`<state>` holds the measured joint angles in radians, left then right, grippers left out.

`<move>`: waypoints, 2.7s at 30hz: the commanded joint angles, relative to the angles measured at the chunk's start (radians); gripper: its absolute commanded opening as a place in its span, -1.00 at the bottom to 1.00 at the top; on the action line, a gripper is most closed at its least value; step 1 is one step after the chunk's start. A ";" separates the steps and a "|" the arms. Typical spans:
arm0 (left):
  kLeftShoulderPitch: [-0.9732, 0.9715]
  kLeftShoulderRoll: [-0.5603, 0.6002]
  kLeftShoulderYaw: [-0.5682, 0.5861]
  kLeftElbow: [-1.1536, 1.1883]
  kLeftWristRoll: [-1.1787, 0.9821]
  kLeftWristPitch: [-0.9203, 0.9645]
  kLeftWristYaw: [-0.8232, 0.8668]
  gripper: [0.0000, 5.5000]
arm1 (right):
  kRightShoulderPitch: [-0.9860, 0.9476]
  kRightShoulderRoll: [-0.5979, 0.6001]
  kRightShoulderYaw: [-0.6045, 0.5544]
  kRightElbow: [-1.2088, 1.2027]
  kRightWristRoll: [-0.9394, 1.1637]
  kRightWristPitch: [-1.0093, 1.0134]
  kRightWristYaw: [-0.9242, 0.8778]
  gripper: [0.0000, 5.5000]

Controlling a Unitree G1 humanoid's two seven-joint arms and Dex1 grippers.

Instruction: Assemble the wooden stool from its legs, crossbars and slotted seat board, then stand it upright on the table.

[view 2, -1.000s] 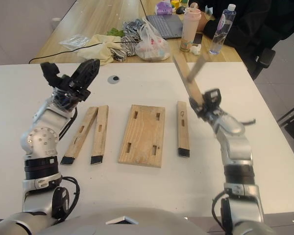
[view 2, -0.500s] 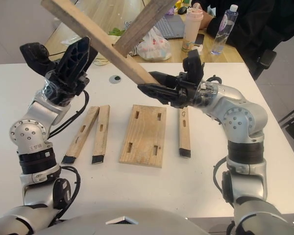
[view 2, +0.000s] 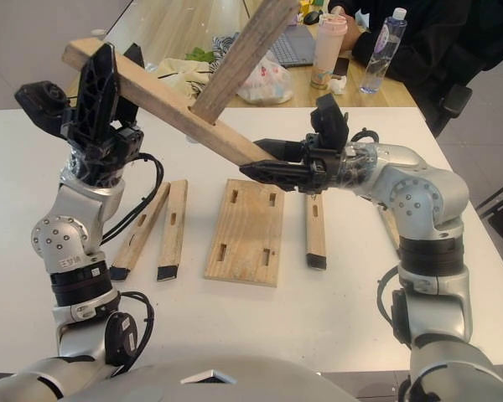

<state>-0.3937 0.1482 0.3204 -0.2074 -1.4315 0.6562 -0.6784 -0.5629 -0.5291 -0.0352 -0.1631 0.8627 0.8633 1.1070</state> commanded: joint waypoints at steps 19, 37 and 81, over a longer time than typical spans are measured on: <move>0.084 0.327 -0.038 0.050 0.281 0.029 -0.196 -0.25 | -0.026 0.024 -0.048 0.638 -0.581 -0.582 -0.572 -0.44; 0.110 0.325 -0.161 0.103 0.516 -0.042 -0.314 -0.26 | -0.040 0.091 -0.087 0.683 -0.603 -0.655 -0.569 -1.00; -0.075 0.479 -0.395 0.377 0.810 -0.140 -0.626 -0.26 | 0.002 0.108 0.010 0.629 -0.644 -0.621 -0.464 -1.00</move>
<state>-0.5025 0.5636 0.0085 0.1302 -0.7633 0.5147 -1.2789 -0.5701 -0.4382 -0.0329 0.4818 0.2278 0.2323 0.6366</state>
